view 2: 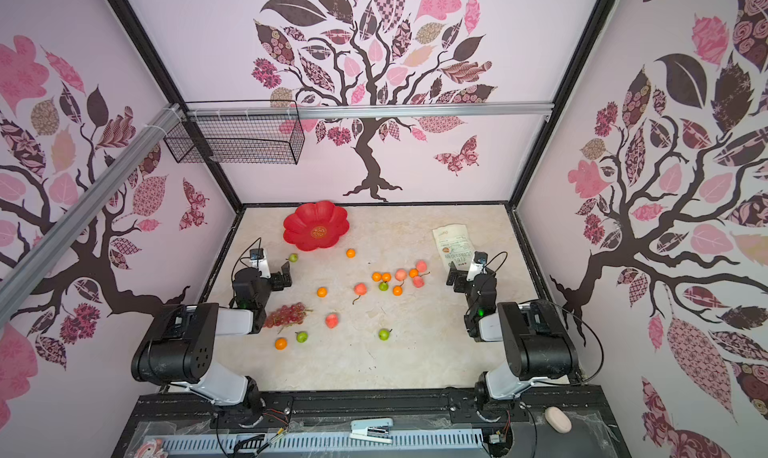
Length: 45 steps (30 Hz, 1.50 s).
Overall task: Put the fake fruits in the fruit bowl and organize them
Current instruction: 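Raise both arms from rest and move grippers over the fruit area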
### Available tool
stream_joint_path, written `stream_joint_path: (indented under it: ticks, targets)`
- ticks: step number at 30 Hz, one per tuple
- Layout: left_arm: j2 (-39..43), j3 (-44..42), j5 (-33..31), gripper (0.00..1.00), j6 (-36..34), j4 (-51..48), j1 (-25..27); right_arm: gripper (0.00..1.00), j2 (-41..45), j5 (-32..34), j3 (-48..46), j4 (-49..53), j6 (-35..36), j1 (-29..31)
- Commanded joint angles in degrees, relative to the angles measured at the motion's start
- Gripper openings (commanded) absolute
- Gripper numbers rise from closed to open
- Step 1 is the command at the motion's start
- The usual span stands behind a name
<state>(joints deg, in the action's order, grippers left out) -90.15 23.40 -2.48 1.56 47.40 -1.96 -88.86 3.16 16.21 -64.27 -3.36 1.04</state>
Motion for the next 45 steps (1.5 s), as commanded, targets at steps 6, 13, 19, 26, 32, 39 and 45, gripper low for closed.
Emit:
stream_joint_path:
  ticks: [6,13,19,26,32,39,45]
  targets:
    - [1.0,-0.7,0.4,0.98,0.3,0.8,-0.3,1.00,0.0,-0.8,1.2,0.7,0.7,0.0]
    - [1.0,-0.6,0.4,0.99,0.4,0.8,-0.3,1.00,0.0,-1.4,1.2,0.8,0.6,-0.3]
    - [1.0,-0.6,0.4,0.98,0.4,0.8,-0.3,1.00,0.0,-1.9,1.2,0.8,0.5,-0.6]
    - [1.7,-2.5,-8.2,0.99,-1.3,4.1,3.4,1.00,1.5,-2.3,-2.2,-4.5,0.7,-0.7]
    - [12.3,-3.4,-17.2,0.99,-1.4,-3.7,7.0,1.00,8.6,0.0,-3.9,-1.2,-0.4,-0.6]
    - [24.0,7.5,-28.4,0.99,10.1,-33.5,9.5,1.00,18.9,9.2,1.8,19.2,-10.8,-0.1]
    - [26.3,21.0,-26.2,0.98,20.5,-59.2,9.5,1.00,21.2,14.4,11.5,40.0,-24.2,0.1]
